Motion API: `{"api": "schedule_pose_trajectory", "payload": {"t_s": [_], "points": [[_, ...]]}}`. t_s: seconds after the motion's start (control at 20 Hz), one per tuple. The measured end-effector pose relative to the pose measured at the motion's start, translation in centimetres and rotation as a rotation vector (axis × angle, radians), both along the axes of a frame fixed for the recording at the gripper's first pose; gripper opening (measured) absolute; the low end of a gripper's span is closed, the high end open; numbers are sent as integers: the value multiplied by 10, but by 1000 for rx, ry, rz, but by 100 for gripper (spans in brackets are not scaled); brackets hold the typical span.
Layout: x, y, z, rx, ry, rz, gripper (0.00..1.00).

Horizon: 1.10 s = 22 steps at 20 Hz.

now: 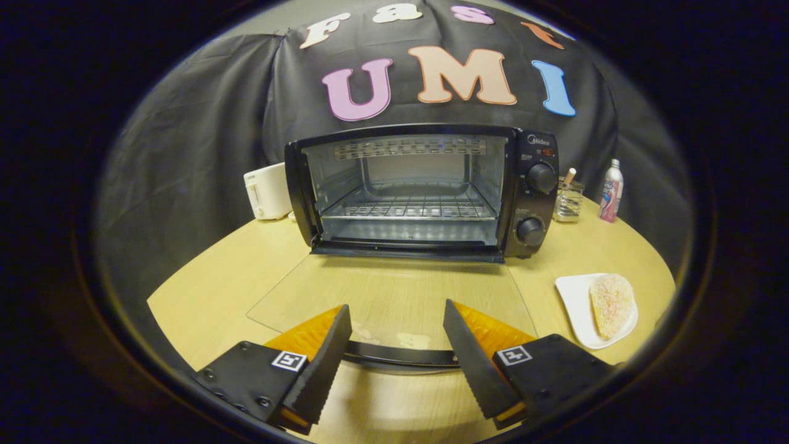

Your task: Open the toaster oven, put the food inside, and close the toaster oven door.

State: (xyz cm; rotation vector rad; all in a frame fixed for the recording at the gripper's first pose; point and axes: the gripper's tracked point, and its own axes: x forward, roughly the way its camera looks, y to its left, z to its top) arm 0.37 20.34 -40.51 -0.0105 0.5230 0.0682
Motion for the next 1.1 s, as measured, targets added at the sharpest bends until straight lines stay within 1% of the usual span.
{"api": "schedule_pose_trajectory", "payload": {"t_s": [0.2,0.45,0.6,0.75,0.8,0.95,1.1], "points": [[2,1,5,11,-7,-2,96],[-12,10,18,93,-13,66,97],[-25,-8,35,98,-32,81,97],[-34,-42,60,84,-72,45,97],[-35,-59,65,64,-83,22,97],[-38,-121,77,-22,-102,-82,97],[-40,-171,84,-45,-109,-175,97]]}}
